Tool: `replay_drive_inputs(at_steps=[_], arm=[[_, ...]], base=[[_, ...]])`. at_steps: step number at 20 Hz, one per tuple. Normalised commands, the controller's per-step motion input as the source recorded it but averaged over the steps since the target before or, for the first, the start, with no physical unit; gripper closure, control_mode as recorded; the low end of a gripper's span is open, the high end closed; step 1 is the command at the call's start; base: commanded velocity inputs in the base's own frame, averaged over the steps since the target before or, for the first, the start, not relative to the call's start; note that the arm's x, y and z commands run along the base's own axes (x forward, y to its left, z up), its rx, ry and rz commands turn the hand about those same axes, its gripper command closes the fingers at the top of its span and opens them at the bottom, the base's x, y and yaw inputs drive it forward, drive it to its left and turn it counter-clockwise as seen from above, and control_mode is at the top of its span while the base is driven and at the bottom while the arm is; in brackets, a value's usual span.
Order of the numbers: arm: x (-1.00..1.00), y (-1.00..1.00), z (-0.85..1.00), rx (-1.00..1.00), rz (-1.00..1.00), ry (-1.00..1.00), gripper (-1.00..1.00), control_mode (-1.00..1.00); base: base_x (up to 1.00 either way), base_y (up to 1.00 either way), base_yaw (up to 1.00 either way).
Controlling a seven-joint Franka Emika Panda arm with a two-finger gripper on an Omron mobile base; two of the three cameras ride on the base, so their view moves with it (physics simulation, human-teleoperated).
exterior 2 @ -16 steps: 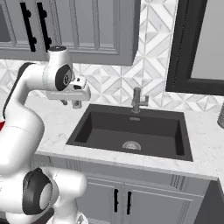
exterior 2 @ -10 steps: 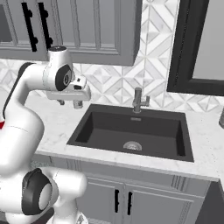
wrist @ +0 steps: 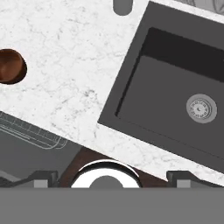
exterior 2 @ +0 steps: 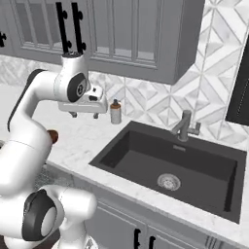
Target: Pick up the cup and bowl from the counter, place them in the dishwasher, and close the dishwasher door.
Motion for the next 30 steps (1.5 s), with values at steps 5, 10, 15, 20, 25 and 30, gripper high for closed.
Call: replay_drive_inputs(at_steps=[5, 10, 15, 20, 25, 30], arm=[[0.00, 0.00, 0.00, 0.00, 0.00, 0.00, -1.00, 1.00], [0.00, 0.00, 0.00, 0.00, 0.00, 0.00, -1.00, 1.00], [0.00, 0.00, 0.00, 0.00, 0.00, 0.00, -1.00, 1.00], [0.00, 0.00, 0.00, 0.00, 0.00, 0.00, -1.00, 1.00], [0.00, 0.00, 0.00, 0.00, 0.00, 0.00, -1.00, 1.00], [0.00, 0.00, 0.00, 0.00, 0.00, 0.00, -1.00, 1.00]], base=[[-0.24, 0.00, 0.64], [-0.27, 0.00, 0.62], [-0.14, -0.02, 0.51], [-0.11, -0.16, 0.32], [-0.28, -0.34, 0.20], [-0.19, -0.50, 0.18]])
